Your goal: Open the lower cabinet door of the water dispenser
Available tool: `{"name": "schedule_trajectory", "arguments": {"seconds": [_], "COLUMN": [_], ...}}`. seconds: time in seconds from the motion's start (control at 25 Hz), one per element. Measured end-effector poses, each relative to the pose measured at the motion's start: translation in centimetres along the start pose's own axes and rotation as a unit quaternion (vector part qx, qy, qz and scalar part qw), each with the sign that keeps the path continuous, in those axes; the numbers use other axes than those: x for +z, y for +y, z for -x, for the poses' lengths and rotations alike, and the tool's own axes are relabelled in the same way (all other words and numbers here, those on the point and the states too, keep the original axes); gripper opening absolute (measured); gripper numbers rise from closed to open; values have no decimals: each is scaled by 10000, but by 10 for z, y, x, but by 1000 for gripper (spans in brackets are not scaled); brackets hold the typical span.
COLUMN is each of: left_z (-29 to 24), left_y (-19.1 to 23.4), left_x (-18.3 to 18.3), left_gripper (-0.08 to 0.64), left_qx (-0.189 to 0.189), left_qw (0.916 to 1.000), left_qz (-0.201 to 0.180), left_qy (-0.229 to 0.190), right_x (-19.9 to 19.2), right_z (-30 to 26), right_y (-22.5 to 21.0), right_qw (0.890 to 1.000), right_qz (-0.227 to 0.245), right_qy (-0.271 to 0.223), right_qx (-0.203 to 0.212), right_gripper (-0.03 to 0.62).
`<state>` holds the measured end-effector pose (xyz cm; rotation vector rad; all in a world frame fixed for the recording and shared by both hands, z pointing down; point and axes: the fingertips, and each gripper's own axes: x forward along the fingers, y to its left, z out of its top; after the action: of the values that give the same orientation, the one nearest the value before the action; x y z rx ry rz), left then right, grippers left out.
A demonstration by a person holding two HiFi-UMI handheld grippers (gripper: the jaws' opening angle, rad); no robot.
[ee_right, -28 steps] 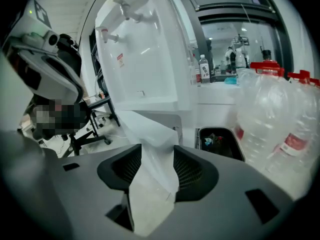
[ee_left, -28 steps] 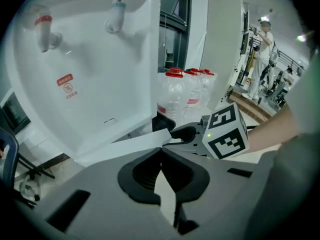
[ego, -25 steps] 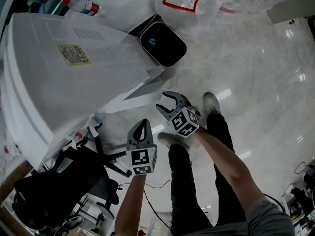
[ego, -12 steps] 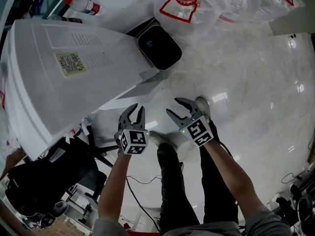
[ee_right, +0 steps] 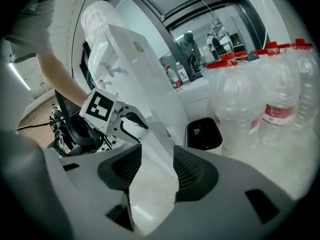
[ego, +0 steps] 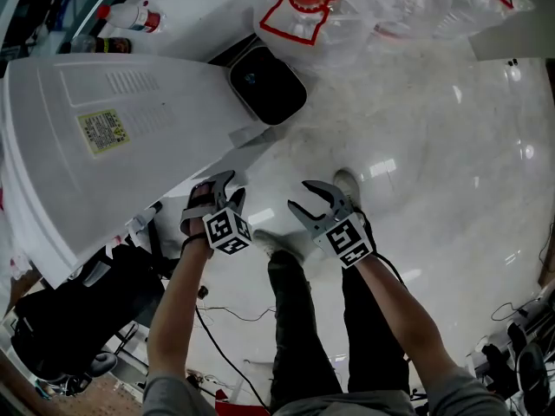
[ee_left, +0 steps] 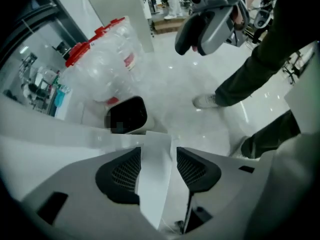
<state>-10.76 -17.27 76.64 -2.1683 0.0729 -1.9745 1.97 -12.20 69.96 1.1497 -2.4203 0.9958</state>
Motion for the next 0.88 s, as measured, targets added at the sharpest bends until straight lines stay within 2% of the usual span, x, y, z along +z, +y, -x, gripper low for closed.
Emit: {"name": "schedule_trajectory", "arguments": {"seconds": [0.08, 0.16, 0.44, 0.6, 0.88], "left_z": [-10, -15, -14, -10, 0], "left_y": [-2, 0, -1, -16, -64], "left_x": [-3, -4, 1, -4, -23], "left_gripper": [210, 208, 202, 201, 201], "left_qx": [-141, -175, -123, -97, -58], "left_qw": [9992, 9984, 9979, 9958, 9825], "left_qz": [-312, -422, -597, -890, -1854], "left_qy": [227, 326, 219, 208, 143], "right_x": [-3, -6, -14, -20, -39], "right_z": [2, 4, 8, 3, -7], "right_y": [-3, -6, -9, 5, 36], "right_qw": [10000, 10000, 9998, 9999, 9998], "right_qz": [-26, -42, -101, -58, -62], "right_qy": [16, 37, 58, 108, 142], "right_qx": [-3, -19, -143, -100, -101], "right_gripper": [204, 204, 204, 204, 204]}}
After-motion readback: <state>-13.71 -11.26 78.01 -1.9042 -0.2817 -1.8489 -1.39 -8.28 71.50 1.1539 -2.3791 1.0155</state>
